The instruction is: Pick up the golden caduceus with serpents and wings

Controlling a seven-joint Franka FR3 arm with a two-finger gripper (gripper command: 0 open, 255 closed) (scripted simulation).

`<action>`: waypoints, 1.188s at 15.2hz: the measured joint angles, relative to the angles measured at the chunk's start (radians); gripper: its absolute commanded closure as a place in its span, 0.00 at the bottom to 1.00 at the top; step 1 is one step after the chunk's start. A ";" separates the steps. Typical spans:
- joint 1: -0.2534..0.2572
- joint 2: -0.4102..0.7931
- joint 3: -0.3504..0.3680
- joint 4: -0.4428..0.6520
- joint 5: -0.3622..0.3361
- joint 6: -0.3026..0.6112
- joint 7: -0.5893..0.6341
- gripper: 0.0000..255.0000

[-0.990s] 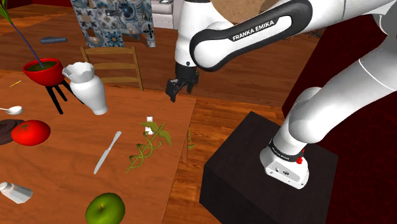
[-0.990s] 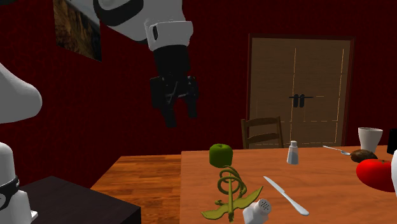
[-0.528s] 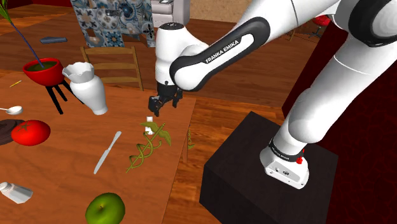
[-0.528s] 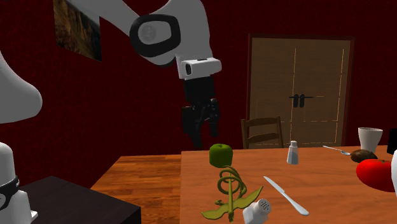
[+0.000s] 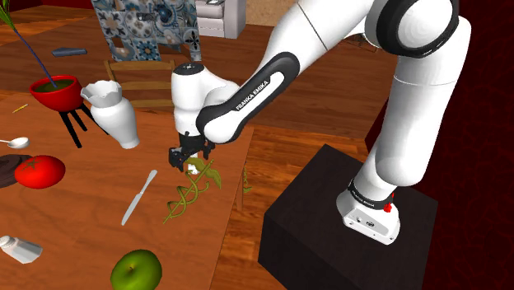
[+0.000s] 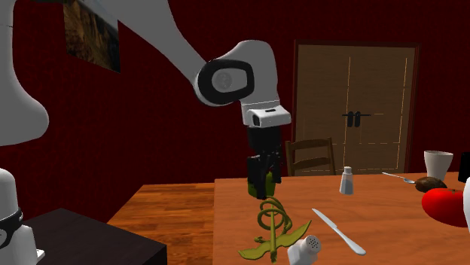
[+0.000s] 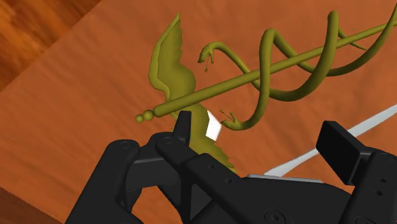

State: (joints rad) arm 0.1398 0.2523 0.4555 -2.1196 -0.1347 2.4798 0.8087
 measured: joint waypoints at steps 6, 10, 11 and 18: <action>0.056 0.135 -0.034 0.080 -0.075 0.037 0.083 0.00; 0.070 0.174 -0.051 0.077 -0.101 0.077 0.103 0.00; 0.071 0.177 -0.053 0.077 -0.104 0.080 0.104 1.00; 0.072 0.180 -0.054 0.076 -0.106 0.085 0.105 1.00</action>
State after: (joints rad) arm 0.2118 0.4322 0.4012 -2.0435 -0.2406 2.5646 0.9140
